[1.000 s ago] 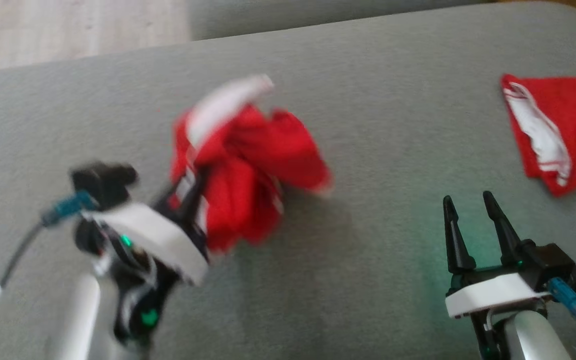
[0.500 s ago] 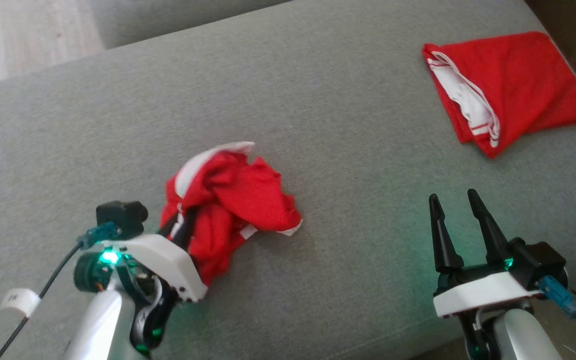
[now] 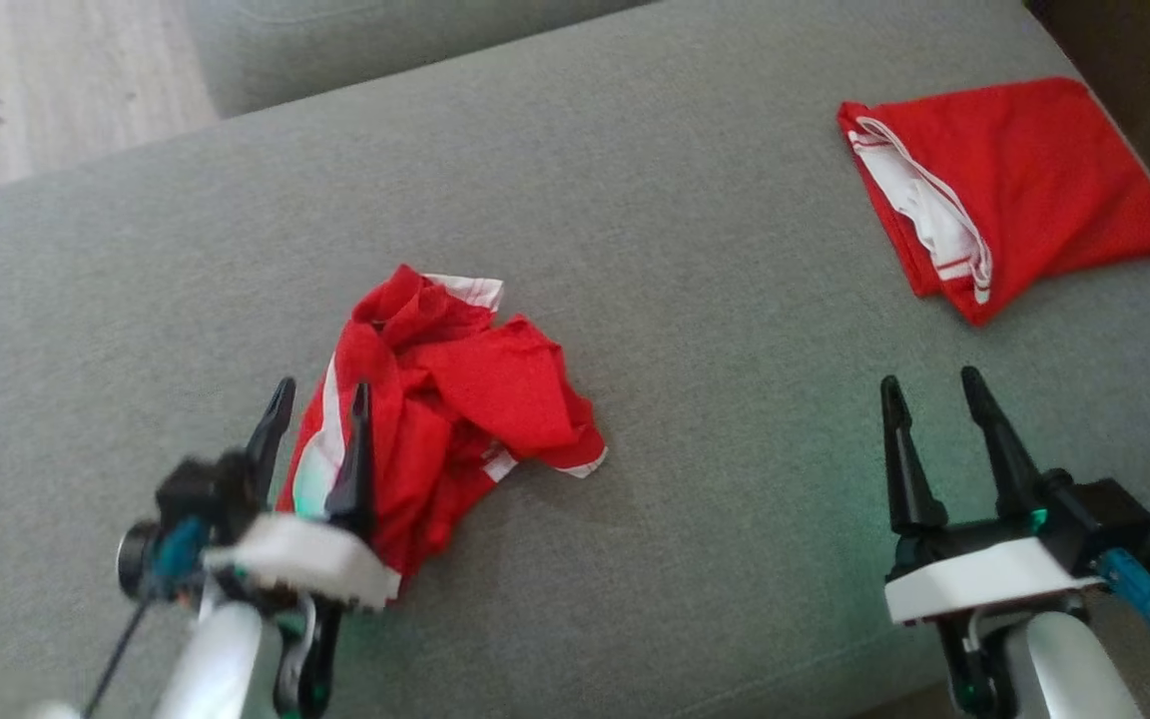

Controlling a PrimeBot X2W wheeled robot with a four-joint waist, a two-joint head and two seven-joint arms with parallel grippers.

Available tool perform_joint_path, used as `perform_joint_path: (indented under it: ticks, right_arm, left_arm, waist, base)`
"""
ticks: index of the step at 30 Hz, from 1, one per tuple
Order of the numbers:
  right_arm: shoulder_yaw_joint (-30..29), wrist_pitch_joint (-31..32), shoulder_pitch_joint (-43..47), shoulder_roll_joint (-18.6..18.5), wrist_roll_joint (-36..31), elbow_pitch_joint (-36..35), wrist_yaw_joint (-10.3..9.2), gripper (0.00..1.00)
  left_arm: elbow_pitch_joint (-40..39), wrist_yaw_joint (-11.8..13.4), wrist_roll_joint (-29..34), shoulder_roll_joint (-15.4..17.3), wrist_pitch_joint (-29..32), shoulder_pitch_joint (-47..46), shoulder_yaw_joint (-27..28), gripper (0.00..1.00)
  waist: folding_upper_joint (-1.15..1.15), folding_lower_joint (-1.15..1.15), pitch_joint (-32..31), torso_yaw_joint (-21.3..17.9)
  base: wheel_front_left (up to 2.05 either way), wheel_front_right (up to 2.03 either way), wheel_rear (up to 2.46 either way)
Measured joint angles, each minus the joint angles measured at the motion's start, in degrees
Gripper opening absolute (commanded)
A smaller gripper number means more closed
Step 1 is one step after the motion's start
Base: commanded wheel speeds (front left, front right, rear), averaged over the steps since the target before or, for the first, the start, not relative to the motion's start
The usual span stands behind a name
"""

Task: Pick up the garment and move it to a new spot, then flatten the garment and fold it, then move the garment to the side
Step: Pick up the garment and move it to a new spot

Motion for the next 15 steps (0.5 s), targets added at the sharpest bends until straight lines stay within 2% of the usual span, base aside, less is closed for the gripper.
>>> perform_joint_path:
  ticks: [7,15]
  right_arm:
    - [-3.5,0.0,1.5,0.1,-2.8,-2.6,0.00,1.00]
    - [-7.3,0.0,3.9,0.1,-4.8,-3.7,0.00,1.00]
  left_arm:
    - [-6.4,2.2,2.2,0.2,-10.2,11.1,0.5,1.00]
    - [-10.3,3.7,4.0,-0.1,-12.7,17.7,3.3,1.00]
  waist:
    - [0.00,0.00,-2.0,3.4]
    - [0.00,-0.01,-4.2,8.3]
  base:
    - [0.00,0.00,0.00]
    - [0.00,0.00,0.00]
